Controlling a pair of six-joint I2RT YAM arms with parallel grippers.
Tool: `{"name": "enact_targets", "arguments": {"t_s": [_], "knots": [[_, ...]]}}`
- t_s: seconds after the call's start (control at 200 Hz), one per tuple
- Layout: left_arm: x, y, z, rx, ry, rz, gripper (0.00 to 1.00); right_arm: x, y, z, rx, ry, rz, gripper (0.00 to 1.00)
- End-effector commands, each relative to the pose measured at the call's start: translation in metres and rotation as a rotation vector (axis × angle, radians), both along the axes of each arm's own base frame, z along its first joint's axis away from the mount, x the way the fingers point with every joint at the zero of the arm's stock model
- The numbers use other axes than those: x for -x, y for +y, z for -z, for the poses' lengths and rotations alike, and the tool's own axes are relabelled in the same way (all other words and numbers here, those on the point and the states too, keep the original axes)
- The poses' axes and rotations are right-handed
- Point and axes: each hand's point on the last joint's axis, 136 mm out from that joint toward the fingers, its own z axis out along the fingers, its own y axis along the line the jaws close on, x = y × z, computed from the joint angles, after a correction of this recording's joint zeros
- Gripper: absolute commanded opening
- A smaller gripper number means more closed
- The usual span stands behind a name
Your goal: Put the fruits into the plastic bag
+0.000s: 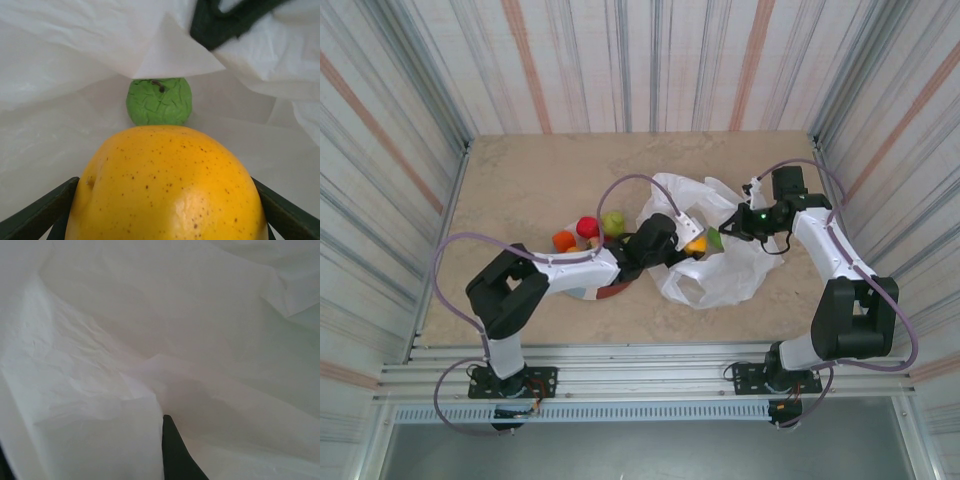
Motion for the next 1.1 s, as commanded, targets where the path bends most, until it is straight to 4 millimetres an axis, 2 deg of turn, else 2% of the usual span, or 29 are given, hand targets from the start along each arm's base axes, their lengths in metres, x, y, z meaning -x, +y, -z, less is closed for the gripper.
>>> {"name": "enact_targets", "arguments": {"t_s": [0.0, 0.21, 0.426, 0.536, 0.546, 0.566, 0.691, 0.872, 1.092], "knots": [[-0.011, -0.011, 0.004, -0.067, -0.131, 0.023, 0.72, -0.004, 0.005, -0.013, -0.059, -0.001, 0.01, 0.0], [-0.049, -0.007, 0.001, -0.051, -0.173, -0.12, 0.72, 0.002, 0.004, -0.012, -0.029, -0.011, -0.015, 0.0], [-0.075, -0.012, 0.004, -0.001, -0.203, -0.203, 0.74, 0.006, 0.01, -0.03, -0.02, -0.048, -0.041, 0.0], [-0.085, -0.018, 0.003, 0.007, -0.219, -0.229, 0.76, 0.005, 0.01, -0.032, -0.017, -0.047, -0.046, 0.0], [-0.087, -0.018, 0.014, -0.009, -0.211, -0.231, 0.76, 0.005, 0.011, -0.032, -0.018, -0.045, -0.048, 0.0], [-0.088, -0.019, 0.019, -0.016, -0.212, -0.237, 0.76, 0.005, 0.011, -0.032, -0.018, -0.042, -0.048, 0.0], [-0.101, -0.02, 0.024, -0.019, -0.235, -0.291, 0.77, 0.004, 0.011, -0.03, -0.019, -0.033, -0.049, 0.0], [-0.105, -0.029, 0.025, -0.014, -0.211, -0.29, 0.8, 0.003, 0.011, -0.031, -0.012, -0.032, -0.053, 0.0], [-0.107, -0.024, 0.029, -0.044, -0.195, -0.314, 0.86, 0.007, 0.006, -0.026, -0.001, -0.033, -0.041, 0.0]]}}
